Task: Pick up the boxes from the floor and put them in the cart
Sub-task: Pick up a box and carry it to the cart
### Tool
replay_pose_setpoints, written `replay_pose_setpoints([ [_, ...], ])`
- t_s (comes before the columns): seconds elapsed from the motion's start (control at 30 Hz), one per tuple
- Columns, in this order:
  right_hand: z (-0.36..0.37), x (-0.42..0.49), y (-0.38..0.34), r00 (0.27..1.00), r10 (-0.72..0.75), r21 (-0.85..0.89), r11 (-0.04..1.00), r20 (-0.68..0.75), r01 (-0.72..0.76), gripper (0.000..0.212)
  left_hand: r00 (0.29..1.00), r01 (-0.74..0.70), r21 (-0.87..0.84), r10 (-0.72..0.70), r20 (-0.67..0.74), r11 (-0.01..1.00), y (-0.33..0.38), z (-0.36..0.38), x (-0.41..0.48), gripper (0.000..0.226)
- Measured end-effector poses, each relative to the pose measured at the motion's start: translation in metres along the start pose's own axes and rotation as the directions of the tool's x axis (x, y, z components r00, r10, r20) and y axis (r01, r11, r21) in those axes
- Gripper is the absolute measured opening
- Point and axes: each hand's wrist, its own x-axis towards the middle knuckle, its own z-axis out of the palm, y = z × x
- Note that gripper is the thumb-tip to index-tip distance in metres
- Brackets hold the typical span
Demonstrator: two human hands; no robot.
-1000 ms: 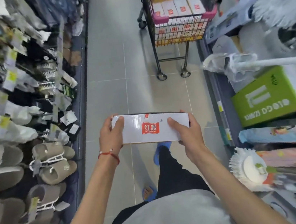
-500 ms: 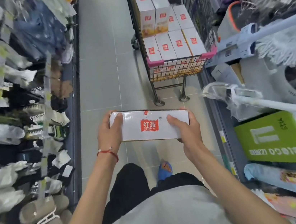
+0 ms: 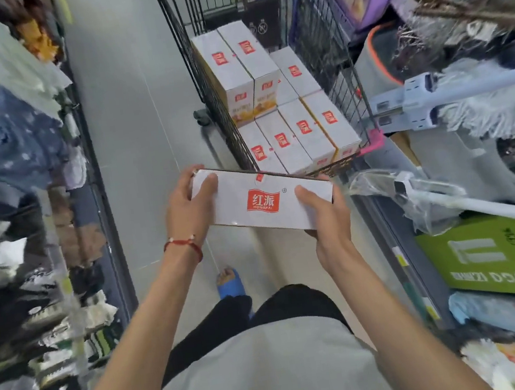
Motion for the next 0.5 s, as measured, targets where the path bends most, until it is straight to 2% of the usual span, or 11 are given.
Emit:
replay_pose_setpoints([
  [0.17, 0.052, 0.035, -0.017, 0.995, -0.007, 0.105, 0.994, -0.104, 0.018, 0.057, 0.994, -0.066, 0.084, 0.058, 0.095, 0.994, 0.043, -0.001, 0.082, 0.030],
  [0.27, 0.070, 0.064, -0.029, 0.985, 0.009, 0.166, 0.986, -0.171, 0.019, 0.055, 0.978, -0.149, 0.141, 0.124, 0.169, 0.979, 0.066, 0.010, 0.122, 0.027],
  [0.5, 0.098, 0.141, -0.061, 0.951, 0.010, 0.282, 0.956, -0.310, 0.082, 0.061, 0.938, -0.233, 0.195, 0.167, 0.303, 0.953, 0.119, 0.057, 0.210, 0.036],
])
